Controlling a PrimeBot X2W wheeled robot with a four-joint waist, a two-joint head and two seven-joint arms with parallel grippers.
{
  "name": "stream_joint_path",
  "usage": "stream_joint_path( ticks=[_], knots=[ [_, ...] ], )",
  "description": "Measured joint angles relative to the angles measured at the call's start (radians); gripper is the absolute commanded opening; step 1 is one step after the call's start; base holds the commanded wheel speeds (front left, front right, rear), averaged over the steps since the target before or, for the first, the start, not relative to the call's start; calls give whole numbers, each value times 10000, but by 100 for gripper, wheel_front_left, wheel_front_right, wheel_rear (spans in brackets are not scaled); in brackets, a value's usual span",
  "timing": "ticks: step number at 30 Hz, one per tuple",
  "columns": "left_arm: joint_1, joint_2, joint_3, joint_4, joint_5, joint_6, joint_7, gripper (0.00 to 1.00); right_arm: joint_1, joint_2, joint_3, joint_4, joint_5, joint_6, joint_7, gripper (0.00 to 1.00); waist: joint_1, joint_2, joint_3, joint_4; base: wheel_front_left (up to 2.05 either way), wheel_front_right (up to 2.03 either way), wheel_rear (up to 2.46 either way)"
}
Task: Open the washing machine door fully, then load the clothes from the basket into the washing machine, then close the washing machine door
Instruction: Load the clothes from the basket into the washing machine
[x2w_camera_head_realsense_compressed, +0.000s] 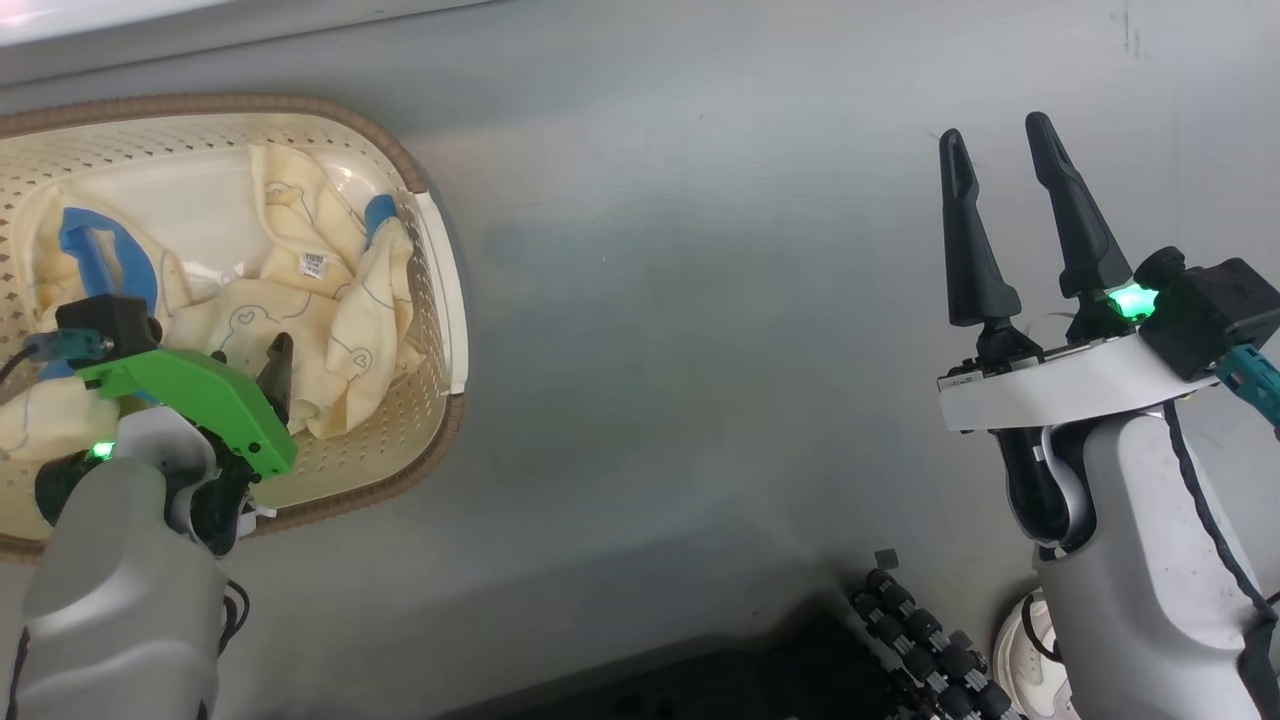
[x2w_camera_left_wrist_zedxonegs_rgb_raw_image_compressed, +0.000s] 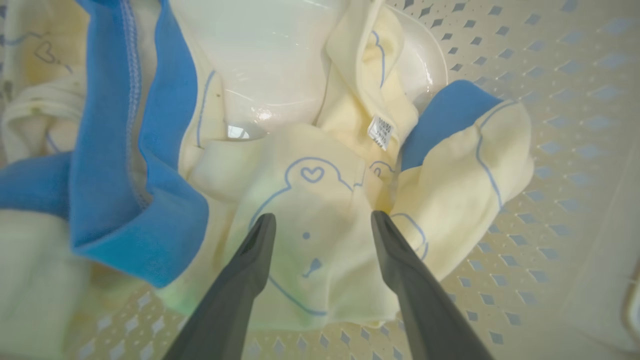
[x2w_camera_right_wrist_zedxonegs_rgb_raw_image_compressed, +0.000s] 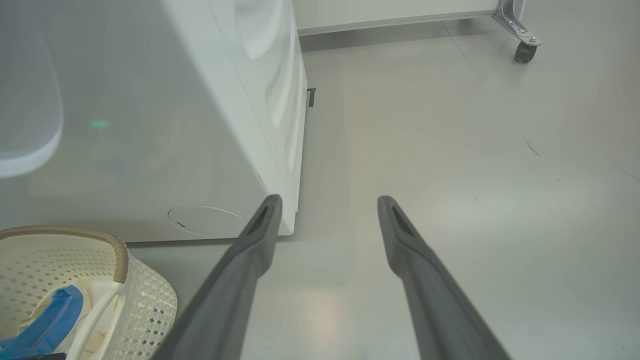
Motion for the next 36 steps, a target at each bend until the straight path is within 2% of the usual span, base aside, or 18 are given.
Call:
stream_joint_path(
  ticks=[20,21,22,23,24,25,26,36],
  knots=[
    [-842,36,-111,633,-113,-65,-692,100,-163,2,-65,-136,-58,0,0,100,-1,0,1005,-94,0,0,0],
    [-869,36,-130,662,-115,-65,-752,96,-164,2,-84,-136,-59,0,0,100,-1,0,1036,-100,0,0,0],
    [-887,38,-148,677,-113,-65,-865,81,-167,2,-98,-138,-69,0,0,100,-1,0,1062,-105,0,0,0],
    [-905,40,-155,698,-102,-65,-1005,55,-168,2,-107,-138,-71,0,0,100,-1,0,1077,-111,0,0,0],
    [-924,44,-163,734,-94,-65,-1093,55,-171,4,-113,-138,-73,0,0,100,-1,0,1083,-116,0,0,0],
    [-932,50,-184,757,-65,-65,-1179,35,-172,4,-130,-140,-77,0,0,100,-1,0,1088,-118,0,0,0],
    [-938,56,-192,782,2,-65,-1319,0,-174,4,-153,-140,-102,0,0,100,-1,0,1093,-119,0,0,0],
    [-1004,35,-274,1300,163,-65,-2297,0,-278,8,-314,-73,-169,0,0,100,-1,0,781,-49,0,0,0]
  ],
)
